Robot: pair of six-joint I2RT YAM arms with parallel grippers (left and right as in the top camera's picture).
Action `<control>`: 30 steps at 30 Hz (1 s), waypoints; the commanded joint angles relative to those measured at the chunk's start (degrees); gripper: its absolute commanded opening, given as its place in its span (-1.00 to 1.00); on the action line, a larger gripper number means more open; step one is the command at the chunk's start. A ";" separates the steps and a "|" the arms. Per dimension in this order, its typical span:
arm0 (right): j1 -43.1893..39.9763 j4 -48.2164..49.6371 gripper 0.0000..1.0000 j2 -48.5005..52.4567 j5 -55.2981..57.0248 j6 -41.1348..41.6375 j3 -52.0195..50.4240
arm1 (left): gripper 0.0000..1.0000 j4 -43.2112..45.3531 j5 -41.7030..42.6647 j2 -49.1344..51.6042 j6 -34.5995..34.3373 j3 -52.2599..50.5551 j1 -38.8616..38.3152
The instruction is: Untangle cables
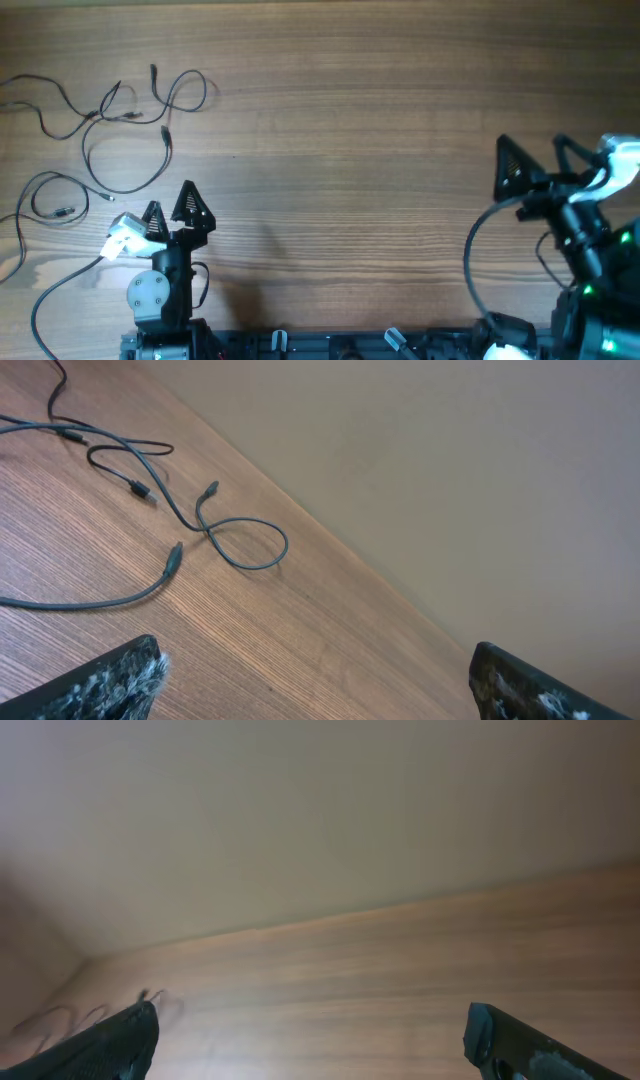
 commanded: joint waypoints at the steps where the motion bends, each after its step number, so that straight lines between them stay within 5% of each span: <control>1: 4.24 -3.48 0.99 -6.01 0.76 0.04 -0.17 | 1.00 0.20 -0.74 0.02 0.04 -0.37 -0.20; 6: 5.29 -2.89 1.00 -15.58 10.86 -6.91 -3.45 | 1.00 0.20 -0.74 0.02 0.04 -0.37 -0.20; 16: 10.03 25.59 1.00 -28.96 12.76 -8.76 -34.64 | 1.00 0.20 -0.74 0.02 0.04 -0.37 -0.20; 30: 10.05 27.96 0.99 -31.67 13.18 -13.97 -48.15 | 1.00 0.20 -0.72 0.02 0.04 -0.37 -0.20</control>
